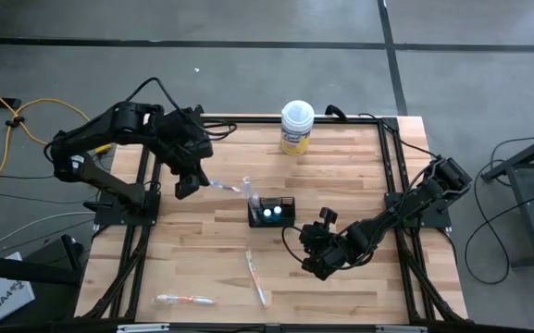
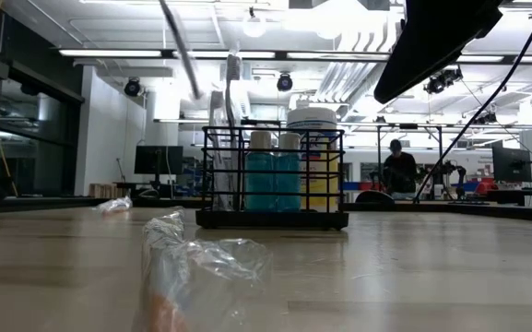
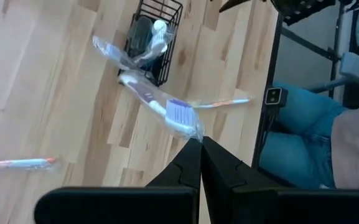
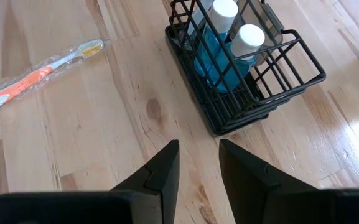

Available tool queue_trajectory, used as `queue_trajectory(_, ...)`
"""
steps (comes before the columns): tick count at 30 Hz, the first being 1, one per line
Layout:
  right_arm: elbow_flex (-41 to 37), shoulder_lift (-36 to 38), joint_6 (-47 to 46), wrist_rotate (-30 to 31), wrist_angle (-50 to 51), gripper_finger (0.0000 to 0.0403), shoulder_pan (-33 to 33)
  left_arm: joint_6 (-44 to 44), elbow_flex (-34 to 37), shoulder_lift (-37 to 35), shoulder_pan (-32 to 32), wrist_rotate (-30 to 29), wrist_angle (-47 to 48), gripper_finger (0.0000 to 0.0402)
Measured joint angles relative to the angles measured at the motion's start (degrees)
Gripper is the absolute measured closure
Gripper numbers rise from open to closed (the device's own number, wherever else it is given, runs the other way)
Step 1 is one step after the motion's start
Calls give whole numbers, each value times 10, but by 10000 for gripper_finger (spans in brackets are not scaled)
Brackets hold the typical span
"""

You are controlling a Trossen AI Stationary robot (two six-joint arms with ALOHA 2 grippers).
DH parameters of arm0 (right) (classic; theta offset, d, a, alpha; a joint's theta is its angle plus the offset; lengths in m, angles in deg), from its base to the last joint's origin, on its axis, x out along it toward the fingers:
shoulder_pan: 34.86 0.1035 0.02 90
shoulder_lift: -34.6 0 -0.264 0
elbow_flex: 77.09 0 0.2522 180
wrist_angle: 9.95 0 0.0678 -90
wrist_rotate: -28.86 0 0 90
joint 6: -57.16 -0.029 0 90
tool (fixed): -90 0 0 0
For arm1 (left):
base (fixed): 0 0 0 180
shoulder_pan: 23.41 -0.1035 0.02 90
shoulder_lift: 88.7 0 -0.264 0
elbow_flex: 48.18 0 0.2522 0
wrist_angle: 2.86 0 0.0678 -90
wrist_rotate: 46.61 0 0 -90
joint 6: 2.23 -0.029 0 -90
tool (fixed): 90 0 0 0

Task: Pick & Place toothbrushing station
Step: Put the purple toothbrush into the wire organizer

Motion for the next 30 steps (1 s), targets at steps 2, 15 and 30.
queue_trajectory(2,0,0,0,0,0,298,0,-6,0,11,0,0,-3,402)
queue_trajectory(15,0,0,0,0,-4,298,9,-60,1,96,0,27,-26,402)
queue_trajectory(30,0,0,-2,11,-9,298,20,-75,1,83,-13,23,-73,402)
